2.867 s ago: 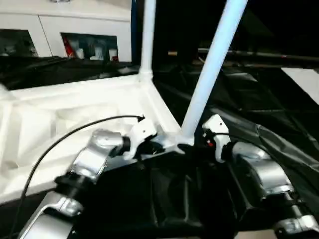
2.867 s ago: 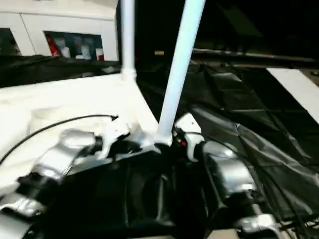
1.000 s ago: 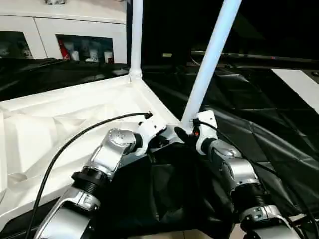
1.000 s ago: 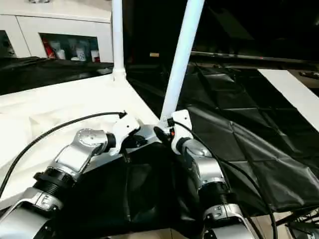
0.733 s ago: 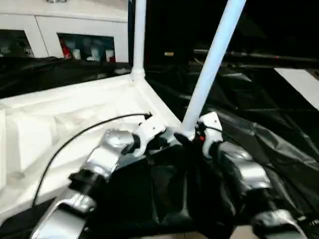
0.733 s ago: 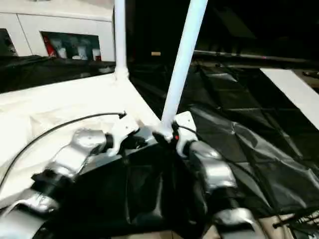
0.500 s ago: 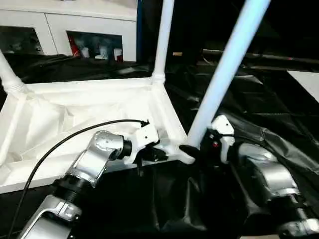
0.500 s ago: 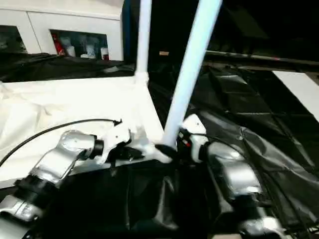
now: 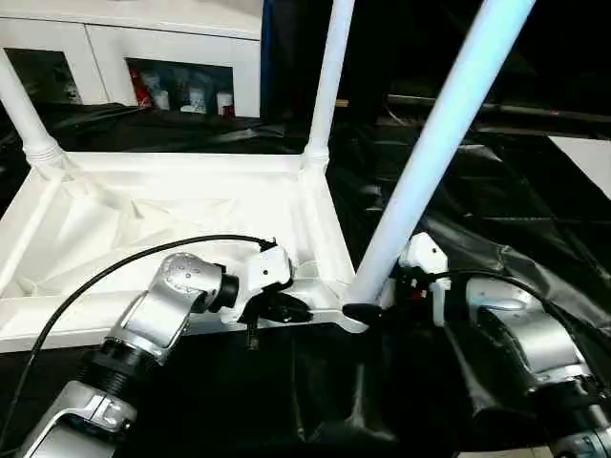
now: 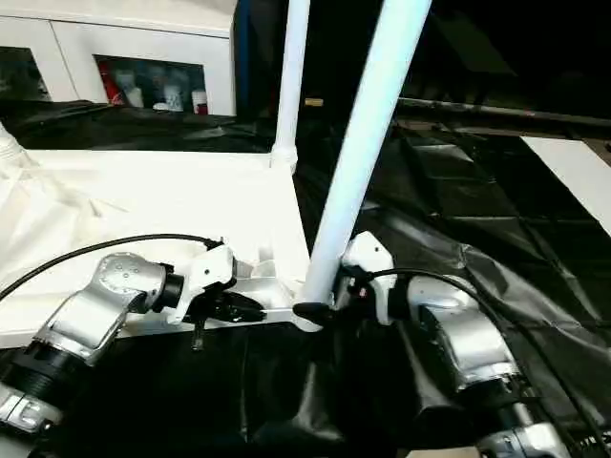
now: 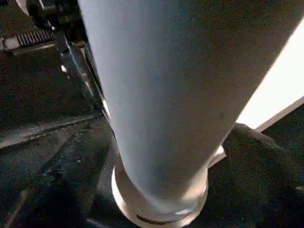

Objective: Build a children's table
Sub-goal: Rotate leg to tighten

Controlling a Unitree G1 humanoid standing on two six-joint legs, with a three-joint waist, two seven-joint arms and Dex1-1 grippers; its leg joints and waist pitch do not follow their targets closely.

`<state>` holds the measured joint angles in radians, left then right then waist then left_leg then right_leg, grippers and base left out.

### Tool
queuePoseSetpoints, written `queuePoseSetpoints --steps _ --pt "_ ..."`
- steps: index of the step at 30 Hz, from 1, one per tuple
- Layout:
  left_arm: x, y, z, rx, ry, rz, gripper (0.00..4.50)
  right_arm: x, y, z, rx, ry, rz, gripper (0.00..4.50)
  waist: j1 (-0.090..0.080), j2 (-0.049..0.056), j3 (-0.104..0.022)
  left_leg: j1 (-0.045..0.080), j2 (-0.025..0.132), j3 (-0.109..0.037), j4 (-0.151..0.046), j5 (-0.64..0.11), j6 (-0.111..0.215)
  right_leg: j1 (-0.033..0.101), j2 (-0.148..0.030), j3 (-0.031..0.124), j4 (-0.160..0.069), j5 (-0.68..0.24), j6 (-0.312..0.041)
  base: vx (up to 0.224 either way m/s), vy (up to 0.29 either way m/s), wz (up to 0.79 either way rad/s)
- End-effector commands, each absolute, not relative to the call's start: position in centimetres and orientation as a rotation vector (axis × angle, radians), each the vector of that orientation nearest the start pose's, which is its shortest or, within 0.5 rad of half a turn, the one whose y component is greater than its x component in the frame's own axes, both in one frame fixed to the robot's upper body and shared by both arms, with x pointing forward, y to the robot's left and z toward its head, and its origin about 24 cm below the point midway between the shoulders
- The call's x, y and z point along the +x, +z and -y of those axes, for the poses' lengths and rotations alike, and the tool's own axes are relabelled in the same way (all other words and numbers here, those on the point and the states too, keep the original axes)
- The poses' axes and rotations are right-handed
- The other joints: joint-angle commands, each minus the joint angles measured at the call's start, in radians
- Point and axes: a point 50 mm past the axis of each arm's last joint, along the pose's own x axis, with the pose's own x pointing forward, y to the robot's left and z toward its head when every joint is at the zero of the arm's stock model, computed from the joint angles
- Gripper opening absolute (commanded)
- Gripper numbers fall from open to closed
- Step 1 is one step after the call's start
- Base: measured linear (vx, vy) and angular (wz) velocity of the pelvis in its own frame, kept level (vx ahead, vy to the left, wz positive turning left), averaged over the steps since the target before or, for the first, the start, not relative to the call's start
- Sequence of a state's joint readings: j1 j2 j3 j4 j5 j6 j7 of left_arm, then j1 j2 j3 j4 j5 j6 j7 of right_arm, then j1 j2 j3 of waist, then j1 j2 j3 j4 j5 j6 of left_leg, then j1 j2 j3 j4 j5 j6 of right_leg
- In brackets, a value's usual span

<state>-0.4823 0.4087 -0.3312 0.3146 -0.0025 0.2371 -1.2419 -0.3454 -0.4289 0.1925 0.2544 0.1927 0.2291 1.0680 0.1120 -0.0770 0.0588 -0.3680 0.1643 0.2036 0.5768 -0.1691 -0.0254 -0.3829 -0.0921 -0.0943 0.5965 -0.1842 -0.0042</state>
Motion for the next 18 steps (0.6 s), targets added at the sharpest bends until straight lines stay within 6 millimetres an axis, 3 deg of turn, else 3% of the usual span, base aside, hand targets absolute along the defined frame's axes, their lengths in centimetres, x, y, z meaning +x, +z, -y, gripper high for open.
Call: queuePoseSetpoints --steps 1,14,15,18 --pt "28.7 5.71 -11.38 0.382 -1.483 -0.433 0.0 28.67 5.46 14.94 -0.192 1.183 -0.328 3.69 -0.001 -0.003 -0.058 0.021 0.084 -0.04 -0.073 -0.266 -0.009 0.028 -0.091 0.067 -0.074 -0.303 -0.19 0.0 0.0 0.0" --pt "28.59 5.75 -12.04 0.385 -1.485 -0.45 0.0 28.66 5.31 14.73 -0.167 1.195 -0.321 2.57 0.0 0.003 -0.06 0.023 0.084 -0.041 -0.072 -0.267 -0.012 0.03 -0.089 0.066 -0.071 -0.282 -0.197 0.0 0.0 0.0" --pt "28.6 5.75 -12.2 0.386 -1.488 -0.456 0.0 28.67 5.32 14.65 -0.166 1.199 -0.32 2.49 0.0 0.009 -0.061 0.023 0.084 -0.042 -0.073 -0.268 -0.015 0.03 -0.089 0.066 -0.07 -0.272 -0.199 0.0 0.0 0.0" --pt "28.61 5.75 -12.33 0.389 -1.49 -0.461 0.0 28.63 5.31 14.65 -0.163 1.204 -0.319 2.36 0.0 0.01 -0.06 0.024 0.084 -0.042 -0.073 -0.282 -0.02 0.03 -0.089 0.066 -0.071 -0.278 -0.201 0.0 0.0 0.0"
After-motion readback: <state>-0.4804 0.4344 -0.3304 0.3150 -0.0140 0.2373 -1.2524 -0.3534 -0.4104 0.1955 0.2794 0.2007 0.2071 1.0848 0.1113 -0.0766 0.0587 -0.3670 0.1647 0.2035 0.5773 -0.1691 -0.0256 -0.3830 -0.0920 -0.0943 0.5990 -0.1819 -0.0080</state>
